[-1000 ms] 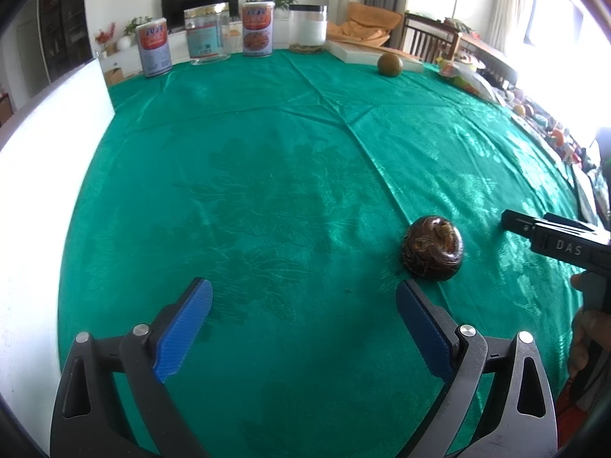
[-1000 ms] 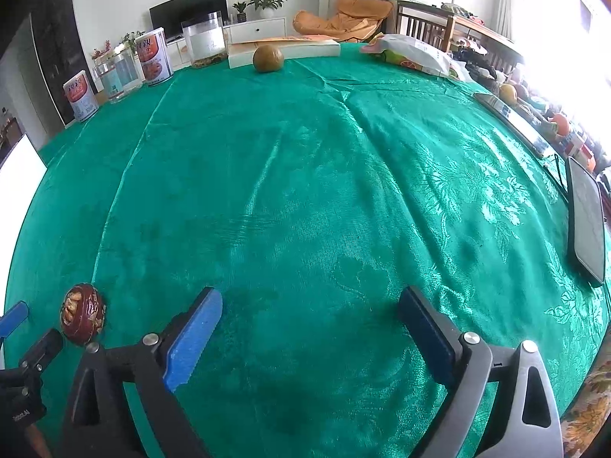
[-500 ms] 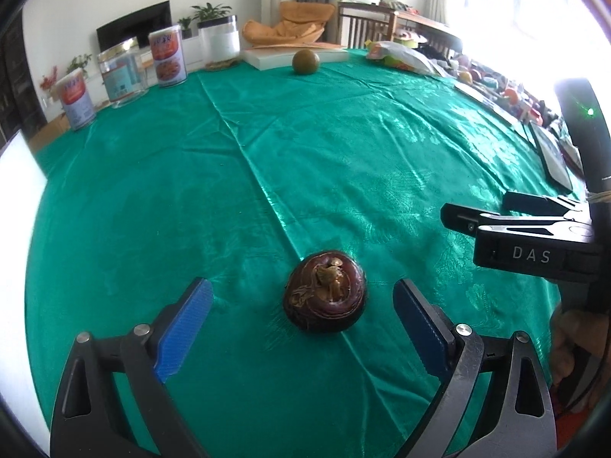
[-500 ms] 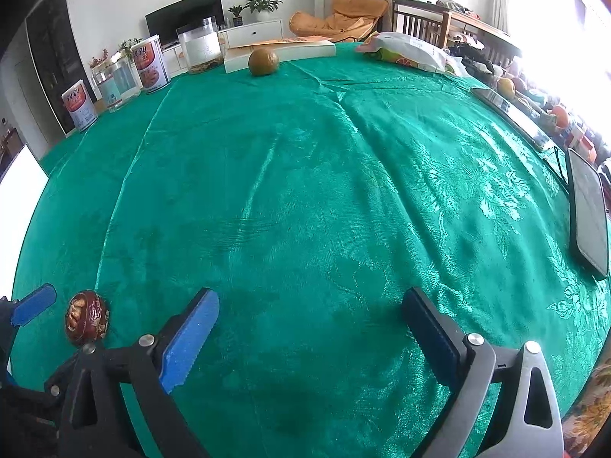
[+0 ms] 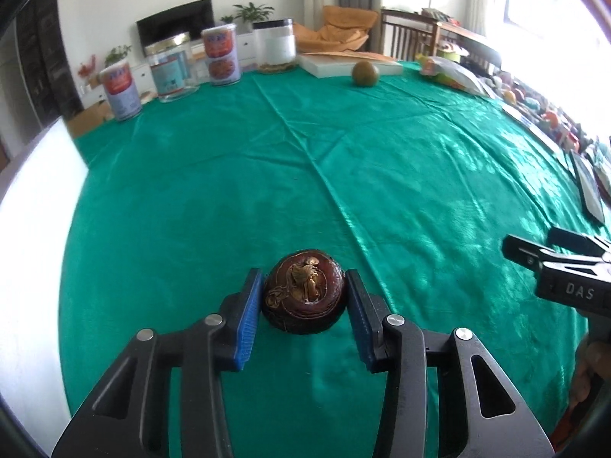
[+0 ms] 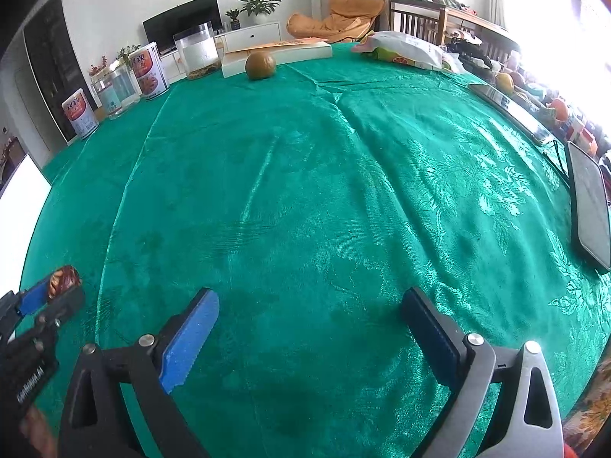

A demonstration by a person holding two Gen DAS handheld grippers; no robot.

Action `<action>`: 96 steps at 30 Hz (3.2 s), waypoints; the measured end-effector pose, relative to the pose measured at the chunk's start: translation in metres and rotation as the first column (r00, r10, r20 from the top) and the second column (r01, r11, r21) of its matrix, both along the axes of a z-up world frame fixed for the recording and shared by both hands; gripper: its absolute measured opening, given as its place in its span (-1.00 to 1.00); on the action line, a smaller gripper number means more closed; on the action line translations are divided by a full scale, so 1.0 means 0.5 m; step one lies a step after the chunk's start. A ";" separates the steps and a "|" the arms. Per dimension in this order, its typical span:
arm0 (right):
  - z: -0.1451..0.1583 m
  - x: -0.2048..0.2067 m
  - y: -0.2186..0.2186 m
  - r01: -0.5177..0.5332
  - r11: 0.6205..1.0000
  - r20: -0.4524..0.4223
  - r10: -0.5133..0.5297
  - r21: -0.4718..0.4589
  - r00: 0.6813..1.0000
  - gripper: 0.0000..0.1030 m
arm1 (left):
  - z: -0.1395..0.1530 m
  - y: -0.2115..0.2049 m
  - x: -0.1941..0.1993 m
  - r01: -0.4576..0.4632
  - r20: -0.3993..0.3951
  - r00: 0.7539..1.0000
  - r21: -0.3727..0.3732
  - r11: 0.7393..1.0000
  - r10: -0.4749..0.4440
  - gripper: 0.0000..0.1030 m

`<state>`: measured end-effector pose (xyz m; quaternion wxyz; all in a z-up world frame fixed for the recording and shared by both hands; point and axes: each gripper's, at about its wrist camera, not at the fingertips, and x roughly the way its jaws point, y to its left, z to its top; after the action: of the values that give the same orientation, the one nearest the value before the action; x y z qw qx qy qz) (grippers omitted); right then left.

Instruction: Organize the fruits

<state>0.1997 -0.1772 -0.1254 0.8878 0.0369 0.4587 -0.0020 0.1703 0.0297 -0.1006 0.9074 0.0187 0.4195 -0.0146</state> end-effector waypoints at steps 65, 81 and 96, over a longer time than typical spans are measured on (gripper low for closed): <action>0.019 -0.045 0.199 -0.277 0.958 0.012 0.277 0.077 0.961 0.02 | -0.045 0.128 0.033 -0.216 -0.060 0.975 -0.012 0.976 0.215 0.92; 0.003 -0.073 0.230 -0.306 0.951 0.030 0.307 -0.050 0.951 0.75 | -0.045 0.128 0.033 -0.216 -0.060 0.975 -0.012 0.976 0.215 0.93; 0.008 -0.077 0.202 -0.284 0.958 0.047 0.282 0.042 0.958 0.81 | -0.044 0.137 0.022 -0.187 -0.058 0.981 -0.048 0.981 0.184 0.91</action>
<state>0.1611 -0.0761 -0.1214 0.8869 -0.0075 0.4410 0.1370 0.1814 0.0984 -0.1226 0.8936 -0.0451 0.4428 0.0586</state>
